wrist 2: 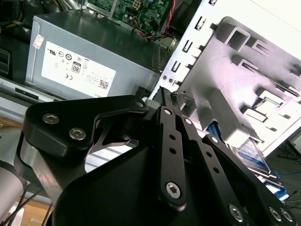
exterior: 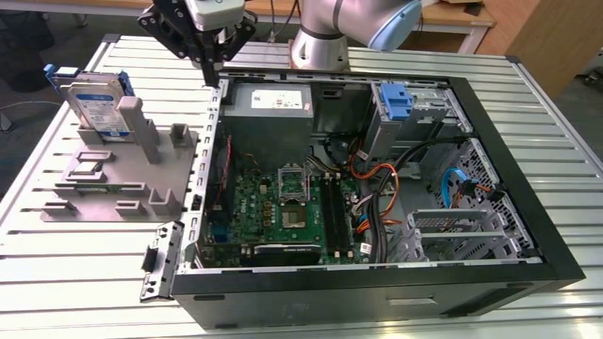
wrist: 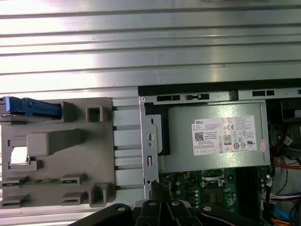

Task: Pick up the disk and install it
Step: 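Reach for the disk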

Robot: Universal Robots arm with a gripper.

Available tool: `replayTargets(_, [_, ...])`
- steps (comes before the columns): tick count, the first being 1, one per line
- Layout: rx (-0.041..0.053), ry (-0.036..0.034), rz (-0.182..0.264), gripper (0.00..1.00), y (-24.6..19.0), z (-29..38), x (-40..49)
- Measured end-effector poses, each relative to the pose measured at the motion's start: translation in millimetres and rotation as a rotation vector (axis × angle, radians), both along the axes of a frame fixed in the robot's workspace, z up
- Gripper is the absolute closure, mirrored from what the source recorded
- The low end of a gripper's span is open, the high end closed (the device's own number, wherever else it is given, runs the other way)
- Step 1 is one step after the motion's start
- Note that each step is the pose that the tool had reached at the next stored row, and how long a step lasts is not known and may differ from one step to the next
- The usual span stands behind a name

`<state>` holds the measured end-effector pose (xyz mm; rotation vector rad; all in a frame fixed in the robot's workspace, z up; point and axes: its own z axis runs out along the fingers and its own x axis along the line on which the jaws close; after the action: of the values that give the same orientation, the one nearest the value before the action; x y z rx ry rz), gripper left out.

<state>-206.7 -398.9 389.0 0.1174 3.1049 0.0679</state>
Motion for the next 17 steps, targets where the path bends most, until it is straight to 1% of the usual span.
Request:
replayTargets(9, [0.0000,0.0000,0.000,0.90,0.0,0.0,-1.2])
replayTargets(17, [0.0000,0.0000,0.000,0.90,0.0,-1.1,-11.4])
